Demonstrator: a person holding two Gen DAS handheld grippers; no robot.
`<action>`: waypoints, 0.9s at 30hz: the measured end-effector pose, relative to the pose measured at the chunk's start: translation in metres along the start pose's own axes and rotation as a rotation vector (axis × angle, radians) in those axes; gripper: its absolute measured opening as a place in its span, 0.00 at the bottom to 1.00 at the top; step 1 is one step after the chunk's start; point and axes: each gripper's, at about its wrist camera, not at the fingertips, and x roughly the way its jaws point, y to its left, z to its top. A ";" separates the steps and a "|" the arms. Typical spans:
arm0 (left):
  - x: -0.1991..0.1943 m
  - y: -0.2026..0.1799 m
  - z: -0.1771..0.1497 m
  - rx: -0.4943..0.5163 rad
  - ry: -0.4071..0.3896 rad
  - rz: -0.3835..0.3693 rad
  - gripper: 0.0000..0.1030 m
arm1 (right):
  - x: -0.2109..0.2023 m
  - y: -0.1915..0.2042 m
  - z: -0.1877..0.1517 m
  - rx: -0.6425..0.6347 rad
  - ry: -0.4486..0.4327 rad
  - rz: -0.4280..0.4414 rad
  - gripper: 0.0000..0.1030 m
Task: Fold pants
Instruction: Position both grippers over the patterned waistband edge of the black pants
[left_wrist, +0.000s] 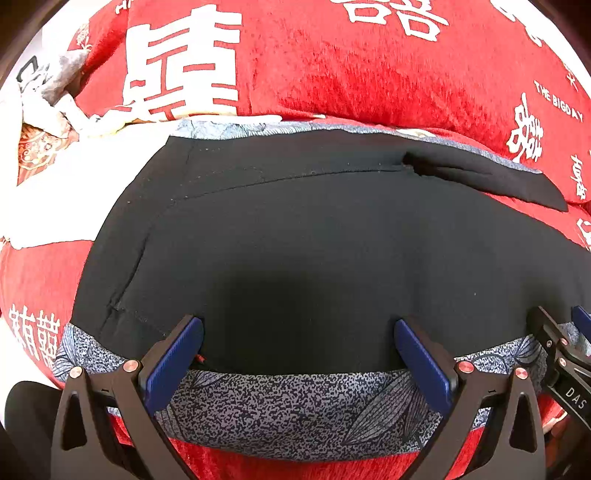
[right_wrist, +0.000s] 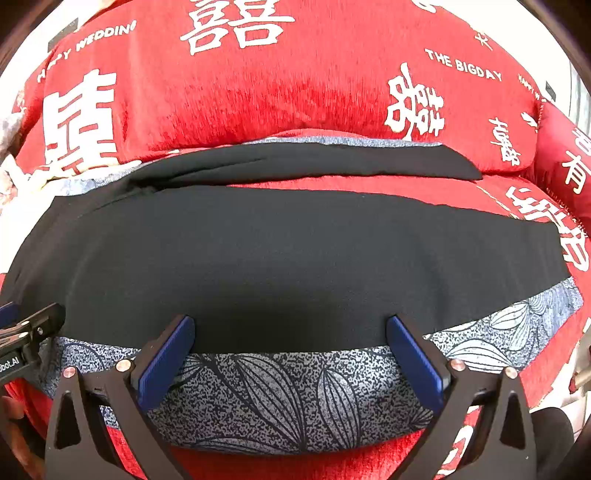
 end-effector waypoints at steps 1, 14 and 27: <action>0.002 0.000 0.005 0.004 0.019 -0.003 1.00 | 0.001 0.001 0.003 0.002 0.018 -0.003 1.00; 0.011 -0.001 -0.013 0.019 0.128 -0.014 1.00 | 0.013 0.000 0.016 -0.016 0.193 -0.008 1.00; 0.017 -0.001 -0.003 0.017 0.202 -0.015 1.00 | 0.023 0.001 0.022 -0.032 0.308 -0.013 1.00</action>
